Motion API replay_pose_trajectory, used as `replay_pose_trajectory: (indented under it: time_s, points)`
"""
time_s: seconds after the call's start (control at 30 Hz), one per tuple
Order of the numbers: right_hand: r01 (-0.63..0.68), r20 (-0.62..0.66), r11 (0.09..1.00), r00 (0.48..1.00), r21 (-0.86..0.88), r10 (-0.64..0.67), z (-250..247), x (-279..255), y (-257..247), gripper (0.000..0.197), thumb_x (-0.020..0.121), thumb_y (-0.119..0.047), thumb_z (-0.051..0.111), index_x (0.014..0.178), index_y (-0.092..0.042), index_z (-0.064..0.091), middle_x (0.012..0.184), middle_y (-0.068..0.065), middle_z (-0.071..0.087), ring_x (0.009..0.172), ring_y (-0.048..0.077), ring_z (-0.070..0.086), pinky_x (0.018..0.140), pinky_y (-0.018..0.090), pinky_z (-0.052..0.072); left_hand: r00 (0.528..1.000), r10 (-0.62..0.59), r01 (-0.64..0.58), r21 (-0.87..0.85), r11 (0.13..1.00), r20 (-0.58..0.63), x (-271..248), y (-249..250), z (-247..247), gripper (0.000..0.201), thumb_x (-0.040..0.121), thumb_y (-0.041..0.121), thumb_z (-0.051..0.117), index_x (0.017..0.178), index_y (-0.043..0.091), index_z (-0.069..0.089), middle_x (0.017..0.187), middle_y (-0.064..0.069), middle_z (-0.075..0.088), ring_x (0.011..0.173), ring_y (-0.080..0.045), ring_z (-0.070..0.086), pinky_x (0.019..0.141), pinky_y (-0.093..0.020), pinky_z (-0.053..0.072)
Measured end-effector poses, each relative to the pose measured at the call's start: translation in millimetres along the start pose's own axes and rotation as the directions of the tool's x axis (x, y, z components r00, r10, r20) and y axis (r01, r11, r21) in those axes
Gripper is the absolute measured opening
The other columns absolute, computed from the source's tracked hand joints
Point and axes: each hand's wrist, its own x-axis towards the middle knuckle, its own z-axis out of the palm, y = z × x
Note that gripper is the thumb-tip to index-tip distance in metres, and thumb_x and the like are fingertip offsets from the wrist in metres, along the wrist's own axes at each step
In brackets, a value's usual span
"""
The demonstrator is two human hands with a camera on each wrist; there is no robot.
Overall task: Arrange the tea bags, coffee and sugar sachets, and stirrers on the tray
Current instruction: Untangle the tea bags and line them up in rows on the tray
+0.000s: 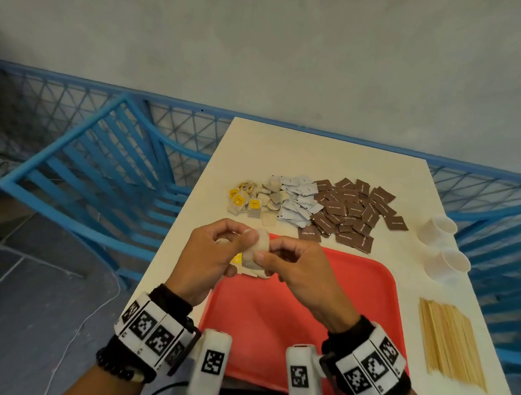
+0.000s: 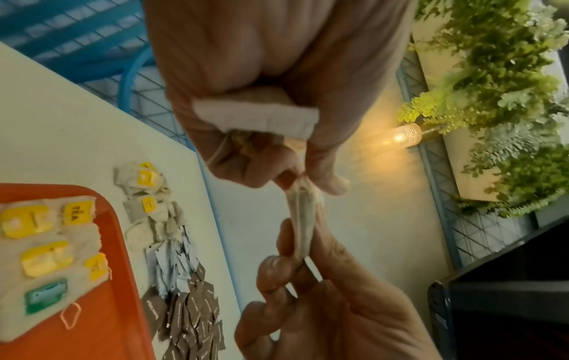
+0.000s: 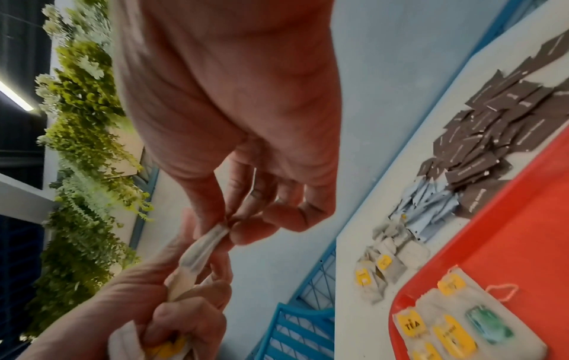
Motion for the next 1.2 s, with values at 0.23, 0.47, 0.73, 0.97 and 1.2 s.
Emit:
replay_pose_trajectory:
  time_s: [0.23,0.47,0.73,0.97,1.2]
  points:
    - [-0.228,-0.201,0.974,0.953,0.011,0.226,22,37,71,0.016,0.081,-0.010,0.079,0.077,0.003,0.070,0.065,0.002,0.058,0.057,0.009,0.049,0.056,0.022,0.041,0.976,-0.036,0.097,0.284,0.954,-0.213,25,-62,-42,0.007,0.087,0.019,0.073,0.080,0.018,0.072,0.073,-0.002,0.070,0.049,-0.011,0.052,0.046,-0.028,0.046]
    - [-0.541,-0.231,0.839,0.824,-0.050,0.518,72,57,151,0.028,0.077,-0.009,0.080,0.059,-0.016,0.060,0.058,-0.001,0.054,0.044,0.011,0.048,0.050,0.025,0.041,0.940,-0.232,0.340,0.623,0.705,-0.251,37,-153,-65,0.015,0.078,0.028,0.079,0.082,0.018,0.068,0.092,0.000,0.070,0.081,-0.014,0.062,0.069,-0.025,0.041]
    - [-0.559,-0.326,0.783,0.819,-0.273,0.471,86,77,148,0.028,0.077,-0.028,0.076,0.062,-0.007,0.067,0.055,0.002,0.059,0.063,0.020,0.063,0.065,0.031,0.054,0.938,-0.245,0.348,0.664,0.662,-0.246,46,-166,-60,0.024,0.081,0.022,0.076,0.068,0.024,0.057,0.102,-0.005,0.068,0.100,-0.023,0.062,0.074,-0.024,0.038]
    - [-0.432,-0.292,0.768,0.899,-0.472,0.326,77,72,148,0.017,0.082,-0.023,0.068,0.071,-0.020,0.056,0.075,-0.003,0.065,0.074,0.017,0.060,0.070,0.031,0.049,0.935,-0.253,0.356,0.639,0.682,-0.251,45,-166,-60,0.024,0.083,0.023,0.075,0.067,0.024,0.056,0.101,-0.006,0.070,0.099,-0.023,0.061,0.075,-0.023,0.037]
    - [-0.322,-0.147,0.716,0.944,-0.619,0.297,79,65,145,0.010,0.085,-0.024,0.065,0.078,-0.019,0.071,0.086,0.000,0.073,0.083,0.018,0.066,0.077,0.031,0.054,0.933,-0.259,0.361,0.676,0.643,-0.251,46,-163,-58,0.021,0.084,0.024,0.073,0.070,0.022,0.058,0.103,-0.006,0.070,0.090,-0.018,0.057,0.073,-0.022,0.036]
